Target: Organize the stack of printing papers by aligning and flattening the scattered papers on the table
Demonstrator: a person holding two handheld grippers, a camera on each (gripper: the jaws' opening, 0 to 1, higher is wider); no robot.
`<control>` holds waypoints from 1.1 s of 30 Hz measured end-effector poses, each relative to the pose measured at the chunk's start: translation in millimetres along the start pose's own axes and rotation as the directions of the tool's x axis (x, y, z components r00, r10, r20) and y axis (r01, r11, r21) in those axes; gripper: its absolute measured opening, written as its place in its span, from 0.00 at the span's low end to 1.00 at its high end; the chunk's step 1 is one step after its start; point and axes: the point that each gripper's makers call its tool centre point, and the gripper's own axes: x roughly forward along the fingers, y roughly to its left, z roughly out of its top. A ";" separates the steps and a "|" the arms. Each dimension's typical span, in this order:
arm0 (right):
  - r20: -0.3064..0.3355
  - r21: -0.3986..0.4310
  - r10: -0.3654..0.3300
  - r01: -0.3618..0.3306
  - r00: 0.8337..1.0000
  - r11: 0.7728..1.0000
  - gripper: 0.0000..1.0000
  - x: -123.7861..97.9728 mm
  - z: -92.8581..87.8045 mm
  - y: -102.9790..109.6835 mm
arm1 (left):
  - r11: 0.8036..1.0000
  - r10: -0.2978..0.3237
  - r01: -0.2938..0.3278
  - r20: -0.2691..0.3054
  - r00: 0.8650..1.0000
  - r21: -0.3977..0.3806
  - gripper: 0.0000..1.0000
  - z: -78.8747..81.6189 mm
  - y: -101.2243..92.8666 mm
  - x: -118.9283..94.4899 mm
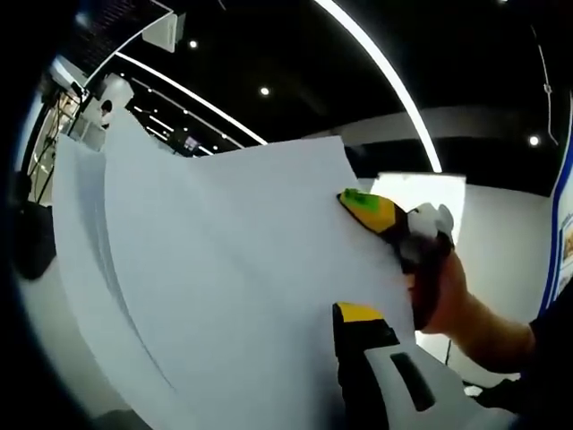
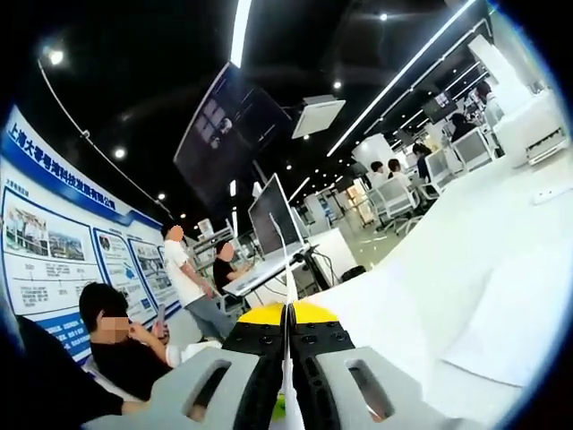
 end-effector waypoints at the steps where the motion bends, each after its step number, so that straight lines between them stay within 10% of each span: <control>1: 0.001 -0.001 0.000 0.000 1.000 1.000 0.00 -0.1 -0.1 -0.3 | 1.000 -0.003 0.003 0.005 1.000 -0.011 0.25 1.2 0.3 -0.4; 33: 0.006 -0.010 -0.020 0.020 1.000 1.000 0.00 -1.7 -0.5 -5.2 | 0.998 -0.043 0.044 0.039 0.998 -0.040 0.07 7.2 -4.6 -3.4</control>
